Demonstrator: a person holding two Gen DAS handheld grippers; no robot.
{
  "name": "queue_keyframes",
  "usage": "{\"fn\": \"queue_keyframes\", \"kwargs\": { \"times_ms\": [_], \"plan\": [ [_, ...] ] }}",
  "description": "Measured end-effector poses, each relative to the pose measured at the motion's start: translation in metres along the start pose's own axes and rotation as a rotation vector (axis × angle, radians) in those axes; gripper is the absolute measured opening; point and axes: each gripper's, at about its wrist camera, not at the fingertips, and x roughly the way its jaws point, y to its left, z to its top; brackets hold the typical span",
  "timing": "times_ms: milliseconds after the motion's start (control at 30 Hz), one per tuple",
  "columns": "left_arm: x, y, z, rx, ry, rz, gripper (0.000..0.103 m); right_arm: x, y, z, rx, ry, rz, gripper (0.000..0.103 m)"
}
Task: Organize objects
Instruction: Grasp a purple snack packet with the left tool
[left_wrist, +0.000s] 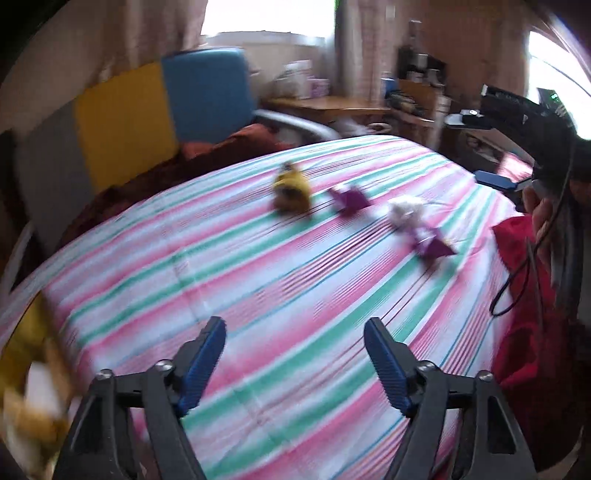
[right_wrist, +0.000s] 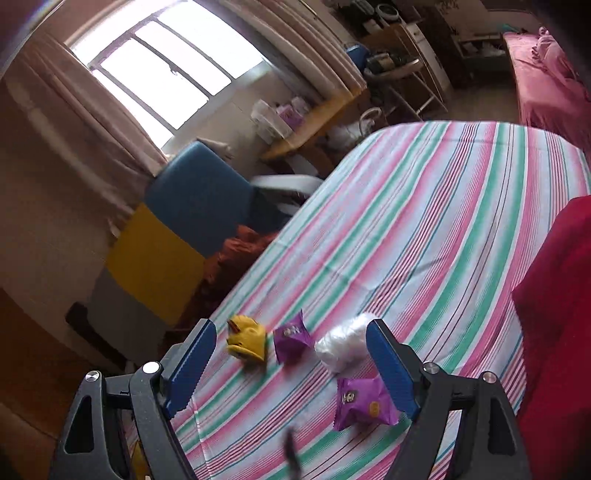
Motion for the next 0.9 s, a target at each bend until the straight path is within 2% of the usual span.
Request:
{"fn": "queue_keyframes", "kwargs": {
  "times_ms": [100, 133, 367, 467, 700, 833, 900],
  "plan": [
    [0.018, -0.018, 0.021, 0.119, -0.012, -0.055, 0.060, -0.011, -0.007, 0.003, 0.020, -0.054, -0.030, 0.085],
    [0.024, -0.026, 0.027, 0.167, -0.016, -0.078, 0.059, -0.012, -0.010, 0.005, 0.042, -0.059, -0.030, 0.085],
    [0.059, -0.087, 0.053, 0.528, -0.062, -0.226, 0.060, 0.008, -0.041, 0.008, 0.193, 0.028, -0.021, 0.085],
    [0.077, -0.109, 0.061, 0.645, -0.041, -0.289, 0.060, 0.010, -0.048, 0.008, 0.224, 0.050, -0.022, 0.085],
    [0.103, -0.151, 0.068, 0.860, -0.021, -0.403, 0.061, 0.020, -0.053, 0.003, 0.247, 0.111, 0.005, 0.085],
    [0.118, -0.163, 0.077, 0.890, -0.040, -0.430, 0.062, 0.018, -0.060, 0.003, 0.265, 0.097, -0.008, 0.085],
    [0.126, -0.167, 0.078, 0.902, -0.019, -0.431, 0.063, 0.016, -0.063, 0.004, 0.284, 0.088, -0.003, 0.085]
  ]
}}
